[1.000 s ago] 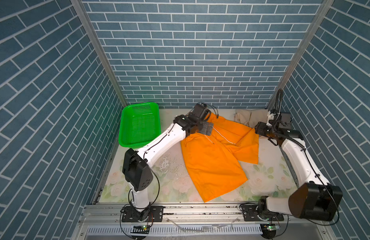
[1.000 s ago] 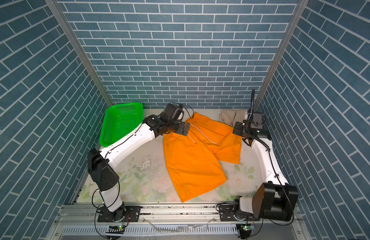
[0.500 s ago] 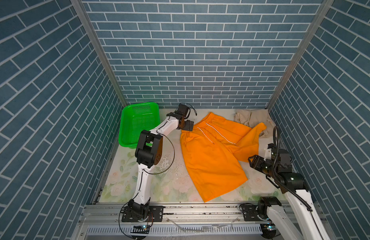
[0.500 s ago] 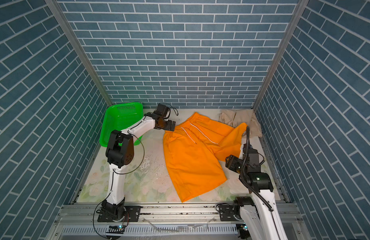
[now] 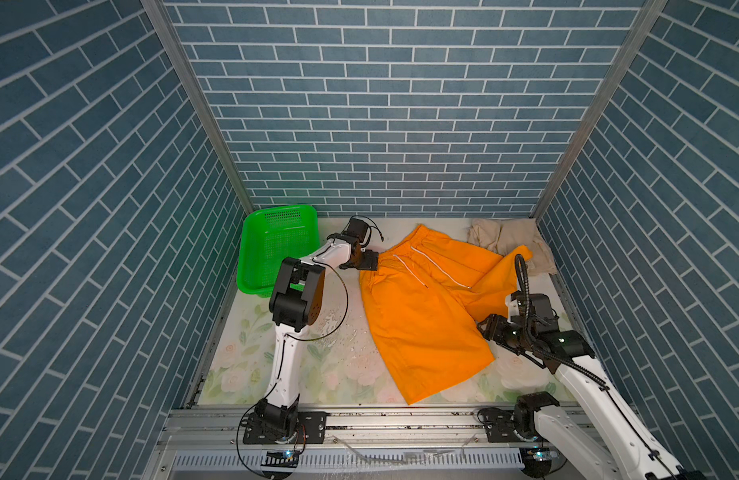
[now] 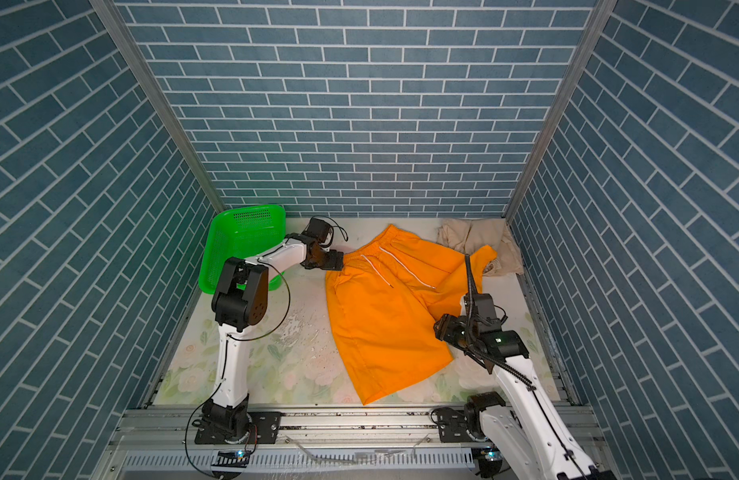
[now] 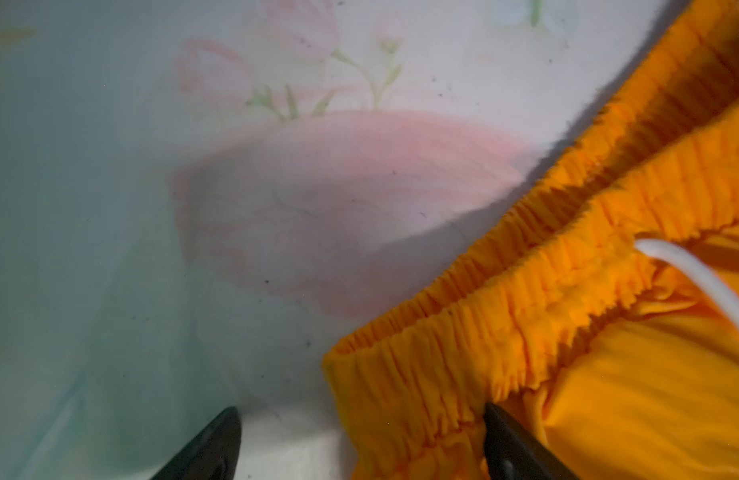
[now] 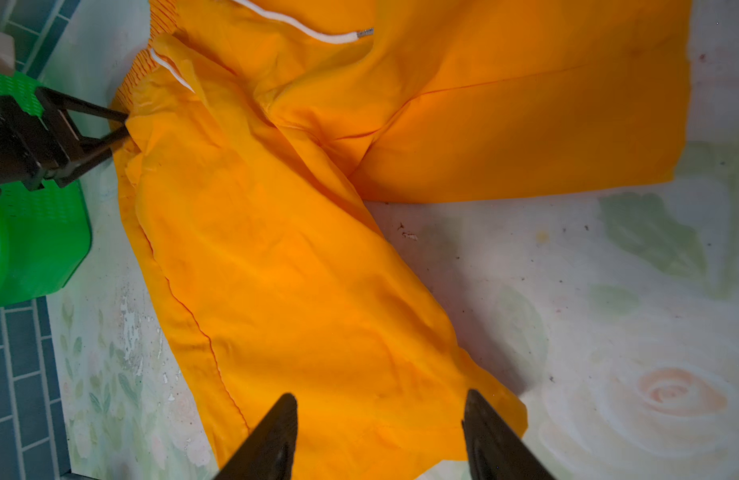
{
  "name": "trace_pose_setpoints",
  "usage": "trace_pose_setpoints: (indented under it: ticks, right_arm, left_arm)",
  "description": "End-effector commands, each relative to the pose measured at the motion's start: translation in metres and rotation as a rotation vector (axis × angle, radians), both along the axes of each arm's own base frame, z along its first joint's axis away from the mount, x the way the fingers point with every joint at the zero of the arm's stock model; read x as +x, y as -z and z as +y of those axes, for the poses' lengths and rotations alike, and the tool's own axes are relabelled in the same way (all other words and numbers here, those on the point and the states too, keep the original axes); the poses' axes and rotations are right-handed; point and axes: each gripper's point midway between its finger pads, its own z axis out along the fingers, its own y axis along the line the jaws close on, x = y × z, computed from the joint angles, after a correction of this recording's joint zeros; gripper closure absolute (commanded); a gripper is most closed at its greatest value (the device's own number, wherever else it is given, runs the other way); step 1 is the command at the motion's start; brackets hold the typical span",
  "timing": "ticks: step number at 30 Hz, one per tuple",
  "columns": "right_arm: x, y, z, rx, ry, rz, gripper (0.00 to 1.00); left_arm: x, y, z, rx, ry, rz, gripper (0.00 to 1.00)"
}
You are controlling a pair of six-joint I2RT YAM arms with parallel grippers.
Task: Fold and stack the shorts
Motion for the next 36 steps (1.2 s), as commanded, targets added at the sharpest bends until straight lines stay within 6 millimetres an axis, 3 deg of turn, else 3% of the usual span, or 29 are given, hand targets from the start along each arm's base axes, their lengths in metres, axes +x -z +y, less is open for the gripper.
trace_pose_setpoints:
  ticks: [1,5,8,10,13,19,23,26,33,36]
  right_arm:
    - [0.013,-0.012,0.010,-0.009,-0.009,-0.036,0.35]
    - [0.015,-0.013,0.016,-0.043,-0.041,-0.045,0.35]
    - [0.014,-0.014,0.033,-0.052,-0.125,-0.057,0.35]
    - [0.009,-0.015,0.057,-0.068,-0.238,-0.077,0.35]
    - [-0.008,-0.014,0.100,-0.159,-0.451,-0.120,0.34]
    - [-0.067,0.005,0.193,-0.347,-0.874,-0.171,0.29]
    - [-0.098,0.025,0.227,-0.401,-1.003,-0.167,0.26]
    - [-0.113,0.042,0.234,-0.459,-1.037,-0.135,0.25]
    - [-0.123,0.078,0.215,-0.636,-0.994,-0.061,0.25]
    - [-0.130,0.086,0.219,-0.623,-1.000,-0.049,0.29]
  left_arm:
    - [-0.005,0.001,0.008,-0.026,-0.013,0.015,0.12]
    - [-0.003,-0.002,0.002,-0.052,0.016,-0.007,0.26]
    - [0.000,-0.009,-0.005,-0.088,0.031,-0.018,0.59]
    - [0.002,-0.013,-0.007,-0.096,0.036,-0.024,0.77]
    - [0.002,-0.017,-0.003,-0.073,0.039,-0.026,0.88]
    - [0.000,-0.017,0.007,-0.009,0.036,-0.012,0.95]
    - [0.000,-0.024,0.016,0.030,0.027,-0.027,0.96]
    - [0.002,-0.031,0.018,0.031,0.021,-0.037,0.96]
    - [0.003,-0.042,0.018,0.023,0.026,-0.045,0.98]
    - [0.001,-0.043,0.018,0.022,0.026,-0.045,0.98]
